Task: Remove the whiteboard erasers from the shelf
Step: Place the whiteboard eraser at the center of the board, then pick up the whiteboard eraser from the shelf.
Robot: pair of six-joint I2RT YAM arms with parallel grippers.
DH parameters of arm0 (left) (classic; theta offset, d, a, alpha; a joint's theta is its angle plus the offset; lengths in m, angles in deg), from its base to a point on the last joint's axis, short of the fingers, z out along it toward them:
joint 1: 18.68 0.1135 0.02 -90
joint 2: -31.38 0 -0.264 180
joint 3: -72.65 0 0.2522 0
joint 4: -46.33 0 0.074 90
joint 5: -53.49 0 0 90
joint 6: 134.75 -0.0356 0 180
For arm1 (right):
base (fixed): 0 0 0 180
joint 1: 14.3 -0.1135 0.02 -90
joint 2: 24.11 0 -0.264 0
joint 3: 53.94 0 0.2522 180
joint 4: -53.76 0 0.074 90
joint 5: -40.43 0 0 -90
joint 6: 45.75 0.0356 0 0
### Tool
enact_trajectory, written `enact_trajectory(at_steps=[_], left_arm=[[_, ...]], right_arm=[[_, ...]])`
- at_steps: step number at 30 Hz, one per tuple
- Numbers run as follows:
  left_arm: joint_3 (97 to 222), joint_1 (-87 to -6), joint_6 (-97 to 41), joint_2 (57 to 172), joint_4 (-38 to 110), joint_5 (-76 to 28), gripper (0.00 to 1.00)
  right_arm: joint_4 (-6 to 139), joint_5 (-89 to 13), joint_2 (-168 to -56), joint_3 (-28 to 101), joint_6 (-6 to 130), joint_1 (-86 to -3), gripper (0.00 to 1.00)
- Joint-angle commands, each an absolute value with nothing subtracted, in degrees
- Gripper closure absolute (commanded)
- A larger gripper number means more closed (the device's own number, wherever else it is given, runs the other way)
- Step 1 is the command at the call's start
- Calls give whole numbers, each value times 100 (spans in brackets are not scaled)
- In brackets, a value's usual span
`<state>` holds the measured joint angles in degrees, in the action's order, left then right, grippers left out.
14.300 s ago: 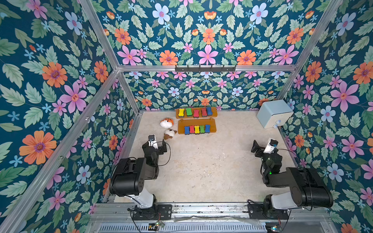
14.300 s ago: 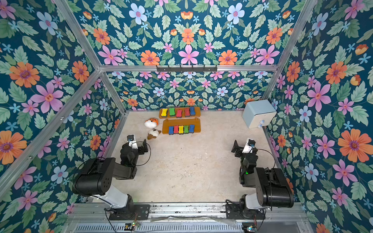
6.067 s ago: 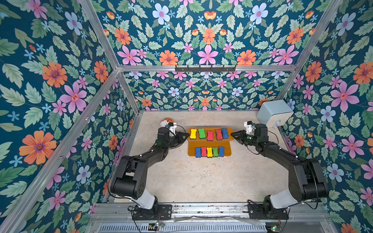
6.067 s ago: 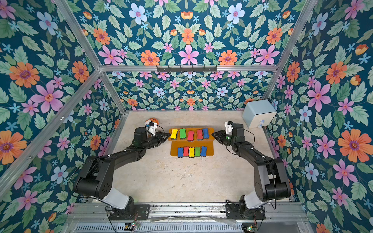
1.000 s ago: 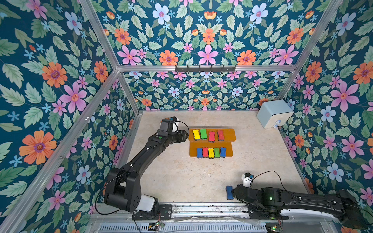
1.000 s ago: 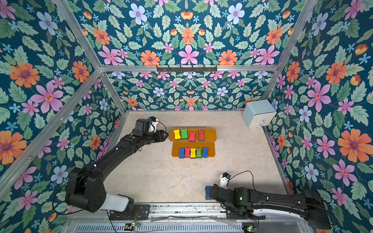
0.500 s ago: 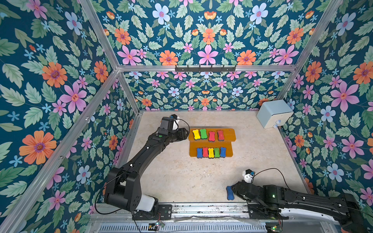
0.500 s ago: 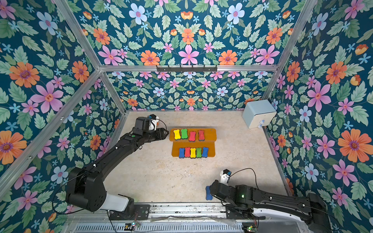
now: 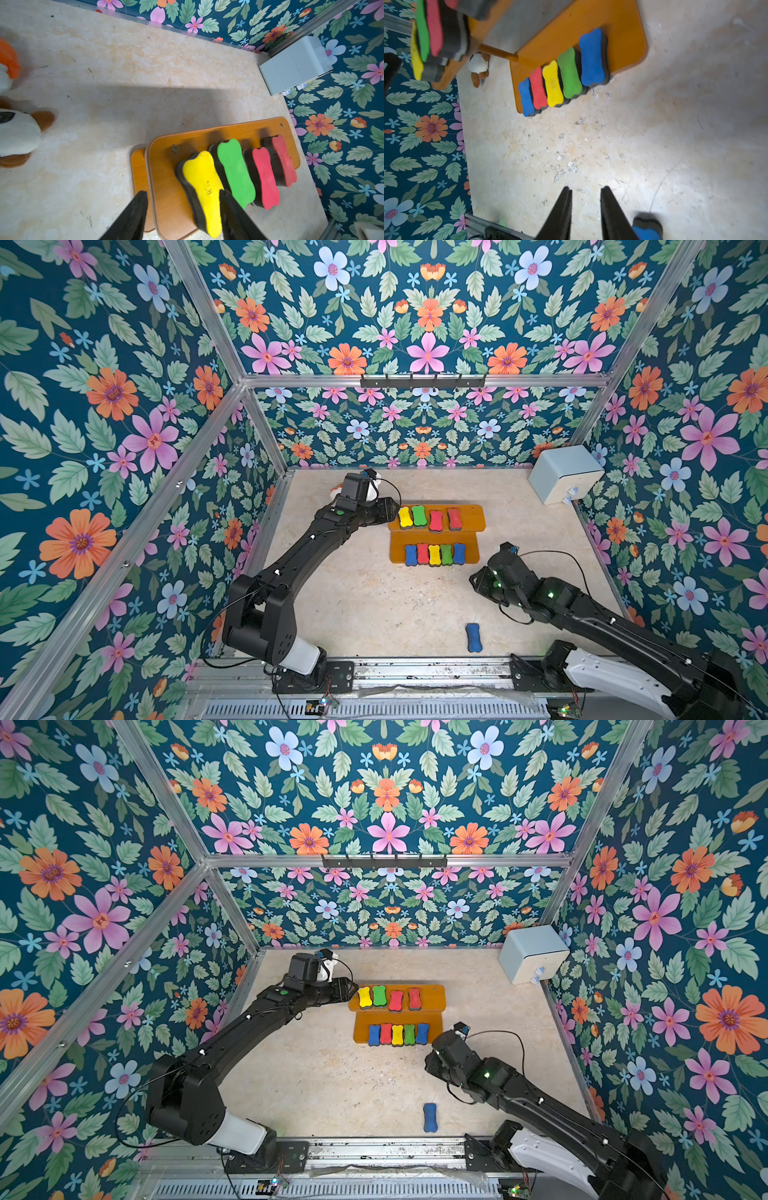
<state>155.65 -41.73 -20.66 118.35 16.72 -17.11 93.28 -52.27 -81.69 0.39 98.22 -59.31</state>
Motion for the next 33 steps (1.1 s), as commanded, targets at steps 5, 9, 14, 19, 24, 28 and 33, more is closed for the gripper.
enact_trajectory(at_steps=[5,9,14,19,24,28,33], left_arm=[[15959,-4162,-2198,12078,1482,-1916,40],[16058,-4163,-2259,12222,1488,-1877,41],[16177,-4158,-2320,12348,1465,-1914,41],[16192,-4146,-2375,12397,1447,-1984,41],[16205,-4127,-2375,12475,1447,-1965,41],[16200,-4130,-2383,12546,1456,-1902,41],[16201,-4116,-2410,12561,1455,-1907,41]], right_arm=[[8777,-3998,-9177,1169,8090,-4672,69],[8877,-3731,-9750,1861,7652,-4208,69],[8645,-3213,-10289,2347,7489,-3814,68],[8725,-3038,-10800,2760,7344,-3764,68],[8729,-3009,-11062,2904,7282,-3764,66],[8669,-2974,-11216,2933,7281,-3757,65],[8624,-2883,-11327,2957,7314,-3758,65]])
